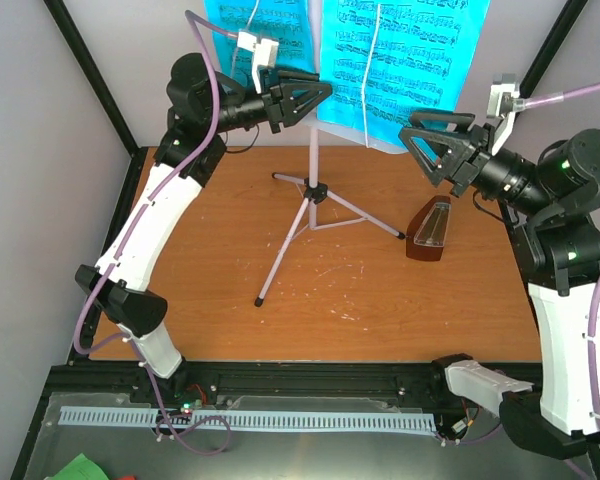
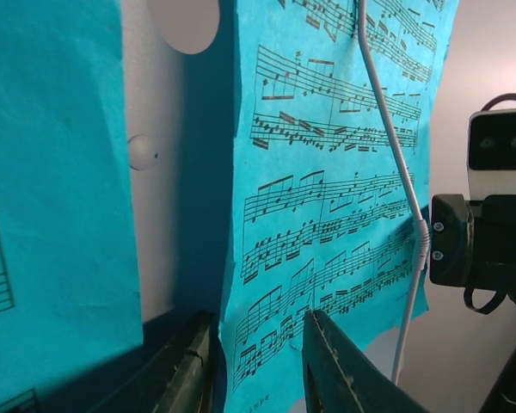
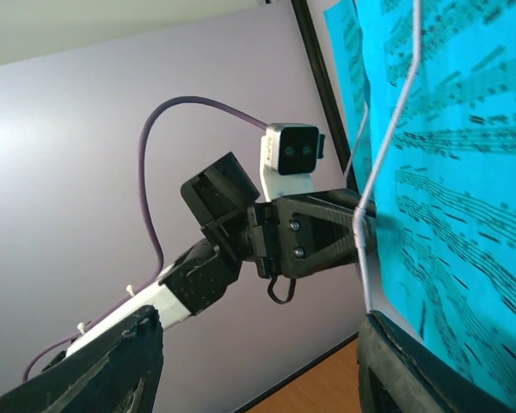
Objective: Pack up the instrument practice props
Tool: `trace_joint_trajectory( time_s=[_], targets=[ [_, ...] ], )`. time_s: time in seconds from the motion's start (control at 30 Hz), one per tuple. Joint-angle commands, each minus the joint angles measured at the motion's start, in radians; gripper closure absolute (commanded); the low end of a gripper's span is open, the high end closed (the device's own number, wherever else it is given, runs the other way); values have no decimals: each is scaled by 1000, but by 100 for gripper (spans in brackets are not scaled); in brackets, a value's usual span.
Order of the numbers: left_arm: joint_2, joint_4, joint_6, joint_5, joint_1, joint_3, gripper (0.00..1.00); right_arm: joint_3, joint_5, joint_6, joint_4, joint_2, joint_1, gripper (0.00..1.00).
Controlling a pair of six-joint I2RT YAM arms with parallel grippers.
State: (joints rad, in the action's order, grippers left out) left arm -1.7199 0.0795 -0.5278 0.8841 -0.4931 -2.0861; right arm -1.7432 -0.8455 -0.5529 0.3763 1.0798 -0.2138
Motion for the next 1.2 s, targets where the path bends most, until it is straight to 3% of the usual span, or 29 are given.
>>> trace_joint_trajectory(
  time_s=[0.0, 0.1, 0.17, 0.6, 0.87, 1.17],
  targets=[
    [-11, -40, -19, 25, -12, -38, 70, -96, 30, 48, 57, 41, -54, 40],
    [-13, -52, -32, 31, -13, -38, 62, -167, 95, 83, 107, 86, -94, 40],
    [-16, -61, -38, 37, -13, -38, 63, -201, 144, 99, 124, 109, -117, 40],
    [2, -67, -29, 25, -14, -21, 99, -367, 507, 218, 227, 263, -341, 44],
    [3, -106, -48, 42, -16, -10, 82, -379, 634, 224, 190, 293, -400, 46],
    [-33, -122, -71, 70, -22, -51, 86, -460, 696, 228, 183, 365, -421, 47]
  ],
)
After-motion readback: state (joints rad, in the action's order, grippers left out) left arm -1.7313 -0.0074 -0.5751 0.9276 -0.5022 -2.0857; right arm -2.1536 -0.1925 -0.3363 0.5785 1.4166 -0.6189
